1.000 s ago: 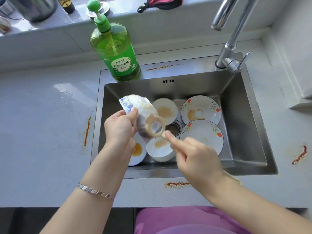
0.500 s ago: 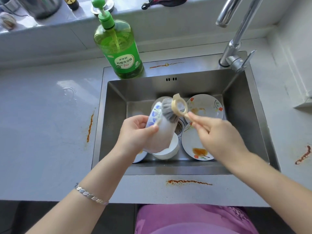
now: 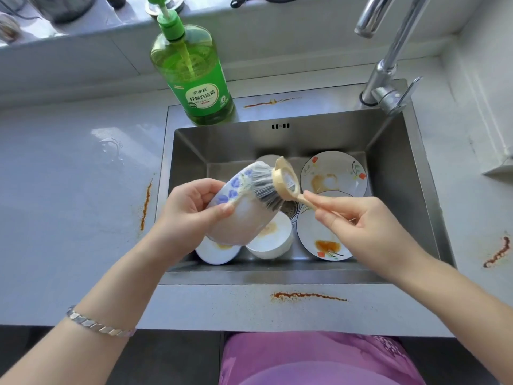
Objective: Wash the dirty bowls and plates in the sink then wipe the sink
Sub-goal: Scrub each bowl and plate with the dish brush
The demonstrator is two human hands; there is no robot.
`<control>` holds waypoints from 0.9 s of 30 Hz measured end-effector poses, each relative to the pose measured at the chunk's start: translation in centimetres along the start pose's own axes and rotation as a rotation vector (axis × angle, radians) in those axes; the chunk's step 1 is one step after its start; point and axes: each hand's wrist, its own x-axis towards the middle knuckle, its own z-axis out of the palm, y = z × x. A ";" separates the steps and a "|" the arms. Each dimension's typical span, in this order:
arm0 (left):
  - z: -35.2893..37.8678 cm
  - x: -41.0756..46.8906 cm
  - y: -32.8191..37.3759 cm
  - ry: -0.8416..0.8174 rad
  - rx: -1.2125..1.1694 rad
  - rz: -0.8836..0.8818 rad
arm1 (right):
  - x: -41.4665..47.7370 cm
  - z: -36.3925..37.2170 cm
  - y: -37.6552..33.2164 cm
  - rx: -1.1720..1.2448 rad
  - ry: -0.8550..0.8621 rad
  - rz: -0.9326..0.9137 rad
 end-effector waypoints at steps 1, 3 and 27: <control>0.0 0.1 -0.1 0.005 -0.013 -0.003 | 0.5 -0.1 0.4 0.009 0.023 0.026; 0.2 0.2 -0.2 0.007 -0.031 -0.010 | 1.5 0.0 1.3 0.008 0.038 0.096; -0.2 0.3 -0.2 0.135 -0.166 -0.027 | 2.7 1.3 0.6 0.105 0.070 0.063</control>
